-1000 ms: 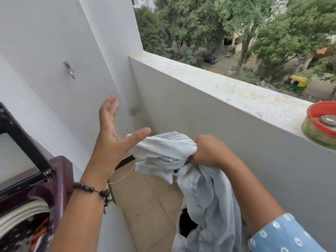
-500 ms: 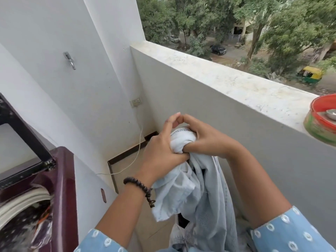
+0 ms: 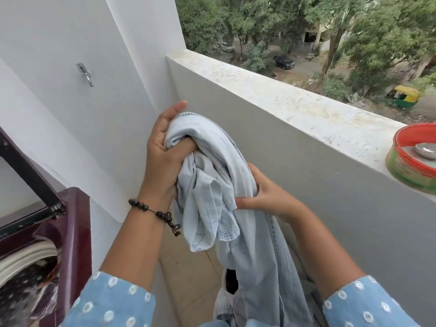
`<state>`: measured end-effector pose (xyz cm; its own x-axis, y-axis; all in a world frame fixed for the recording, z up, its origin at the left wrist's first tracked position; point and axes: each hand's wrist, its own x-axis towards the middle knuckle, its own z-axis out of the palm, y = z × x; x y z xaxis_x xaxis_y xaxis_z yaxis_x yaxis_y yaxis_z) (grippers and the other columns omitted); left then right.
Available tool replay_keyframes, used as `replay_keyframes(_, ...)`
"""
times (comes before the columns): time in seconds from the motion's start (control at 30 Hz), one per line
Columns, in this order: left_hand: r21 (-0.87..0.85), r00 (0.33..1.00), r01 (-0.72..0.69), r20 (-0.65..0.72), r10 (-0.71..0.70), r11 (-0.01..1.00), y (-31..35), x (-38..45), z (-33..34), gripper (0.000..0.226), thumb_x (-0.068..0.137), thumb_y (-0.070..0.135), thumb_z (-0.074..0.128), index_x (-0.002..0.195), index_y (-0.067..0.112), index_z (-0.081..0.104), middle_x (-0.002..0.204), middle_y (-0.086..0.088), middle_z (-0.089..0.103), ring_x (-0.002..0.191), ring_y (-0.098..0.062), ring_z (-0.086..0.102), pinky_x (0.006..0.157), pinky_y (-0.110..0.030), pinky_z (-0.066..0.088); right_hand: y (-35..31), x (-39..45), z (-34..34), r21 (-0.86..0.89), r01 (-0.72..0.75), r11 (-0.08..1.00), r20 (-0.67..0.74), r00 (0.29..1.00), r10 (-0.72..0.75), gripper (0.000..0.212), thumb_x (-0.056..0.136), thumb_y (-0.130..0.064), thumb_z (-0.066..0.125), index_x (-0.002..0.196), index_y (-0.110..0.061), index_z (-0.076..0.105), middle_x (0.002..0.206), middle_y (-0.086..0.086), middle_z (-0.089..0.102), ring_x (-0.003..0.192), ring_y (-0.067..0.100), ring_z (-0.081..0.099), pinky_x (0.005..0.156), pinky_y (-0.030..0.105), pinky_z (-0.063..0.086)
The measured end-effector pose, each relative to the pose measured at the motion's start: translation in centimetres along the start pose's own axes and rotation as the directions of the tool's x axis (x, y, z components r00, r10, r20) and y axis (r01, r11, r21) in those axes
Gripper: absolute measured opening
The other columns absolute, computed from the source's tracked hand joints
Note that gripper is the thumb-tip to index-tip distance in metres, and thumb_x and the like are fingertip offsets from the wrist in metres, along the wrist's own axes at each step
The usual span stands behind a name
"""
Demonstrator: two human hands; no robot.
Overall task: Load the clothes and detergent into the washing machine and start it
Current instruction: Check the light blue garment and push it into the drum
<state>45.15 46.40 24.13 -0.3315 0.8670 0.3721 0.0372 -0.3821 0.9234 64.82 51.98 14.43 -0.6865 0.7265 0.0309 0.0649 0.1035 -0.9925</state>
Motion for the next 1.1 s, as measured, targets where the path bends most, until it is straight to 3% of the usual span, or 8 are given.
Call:
replay_keyframes(0.13, -0.036, 0.999, -0.022, 0.027, 0.023, 0.999, 1.4, 0.8, -0.1, 0.047, 0.085, -0.008, 0.059, 0.122, 0.02, 0.061, 0.108, -0.002, 0.063, 0.093, -0.013, 0.062, 0.077, -0.025, 0.054, -1.5, 0.5, -1.2, -0.039, 0.106, 0.994, -0.317, 0.942, -0.113, 0.022, 0.071, -0.013, 0.068, 0.093, -0.008, 0.069, 0.085, 0.0, 0.07, 0.078, 0.009, 0.062, 0.07, 0.03, 0.048)
replay_keyframes(0.27, 0.176, 0.986, -0.092, 0.151, 0.065, 0.98, 1.9, 0.7, -0.7, 0.046, 0.085, -0.016, 0.06, 0.125, 0.005, 0.056, 0.111, -0.001, 0.066, 0.098, -0.005, 0.066, 0.078, -0.02, 0.053, -5.5, -0.4, -4.4, -0.375, 0.188, 0.908, -0.613, 0.685, -0.395, 0.012, 0.071, -0.012, 0.058, 0.081, -0.012, 0.064, 0.069, -0.008, 0.059, 0.064, -0.003, 0.049, 0.059, 0.022, 0.039)
replay_keyframes(0.4, 0.185, 0.993, -0.105, 0.063, 0.095, 0.977, 1.0, 1.0, -0.5, 0.038, 0.087, -0.01, 0.061, 0.123, 0.002, 0.059, 0.113, 0.002, 0.069, 0.107, -0.008, 0.066, 0.085, -0.021, 0.051, -7.4, -0.2, -4.1, -0.628, 0.169, 0.759, -0.623, 0.475, -0.621, 0.018, 0.073, -0.004, 0.058, 0.088, -0.006, 0.066, 0.078, 0.004, 0.061, 0.072, 0.016, 0.054, 0.064, 0.028, 0.041)
replay_keyframes(0.57, -0.057, 0.978, -0.063, -0.205, 0.05, 0.996, 0.8, 2.7, 0.6, 0.043, 0.083, 0.006, 0.056, 0.124, -0.006, 0.057, 0.101, 0.0, 0.067, 0.092, -0.002, 0.067, 0.079, -0.018, 0.051, -4.1, 1.1, 0.4, -0.384, 0.222, 0.896, -0.565, 0.711, -0.418, 0.019, 0.073, -0.024, 0.065, 0.091, -0.026, 0.06, 0.091, -0.001, 0.059, 0.088, 0.02, 0.058, 0.077, 0.036, 0.045)
replay_keyframes(0.7, -0.209, 0.966, -0.069, -0.257, 0.014, 0.976, 0.2, 3.4, 1.1, 0.044, 0.076, 0.014, 0.067, 0.119, 0.005, 0.059, 0.098, 0.003, 0.068, 0.092, -0.007, 0.067, 0.082, -0.022, 0.052, -2.0, 0.7, 2.2, 0.115, 0.165, 0.979, -0.206, 0.969, -0.139, 0.07, 0.073, -0.049, 0.07, 0.135, -0.028, 0.045, 0.13, -0.01, 0.059, 0.121, 0.009, 0.057, 0.103, 0.036, 0.046)
replay_keyframes(0.87, -0.475, 0.979, 0.099, -0.113, -0.172, 0.875, -2.1, 4.1, -1.4, 0.065, 0.067, 0.047, 0.084, 0.119, 0.022, 0.054, 0.12, -0.008, 0.049, 0.122, -0.03, 0.051, 0.117, -0.055, 0.027, 0.5, 0.8, 3.5, 0.13, 0.061, 0.99, -0.056, 0.997, -0.054, 0.096, 0.074, -0.037, 0.081, 0.149, -0.041, 0.021, 0.145, -0.025, 0.043, 0.132, 0.0, 0.045, 0.109, 0.035, 0.041)
replay_keyframes(0.97, -0.441, 0.97, 0.151, -0.107, -0.219, 0.885, -2.1, 3.2, -1.3, 0.055, 0.071, 0.046, 0.08, 0.11, 0.02, 0.053, 0.114, -0.01, 0.049, 0.113, -0.03, 0.053, 0.114, -0.056, 0.032, 0.5, 1.3, 4.7, 0.209, 0.059, 0.976, -0.169, 0.985, -0.024, 0.074, 0.079, -0.015, 0.079, 0.14, -0.033, 0.042, 0.129, -0.019, 0.061, 0.12, 0.005, 0.059, 0.098, 0.027, 0.05)
replay_keyframes(1.1, -0.23, 0.944, 0.013, -0.319, -0.089, 0.973, -1.3, 0.8, 0.0, 0.024, 0.086, 0.018, 0.063, 0.108, 0.009, 0.06, 0.101, -0.007, 0.061, 0.093, -0.019, 0.061, 0.081, -0.033, 0.052, -0.4, 1.3, 5.1, 0.305, 0.09, 0.948, -0.306, 0.952, 0.008, 0.027, 0.08, -0.018, 0.078, 0.107, -0.018, 0.072, 0.101, 0.001, 0.076, 0.095, 0.013, 0.071, 0.078, 0.03, 0.057)
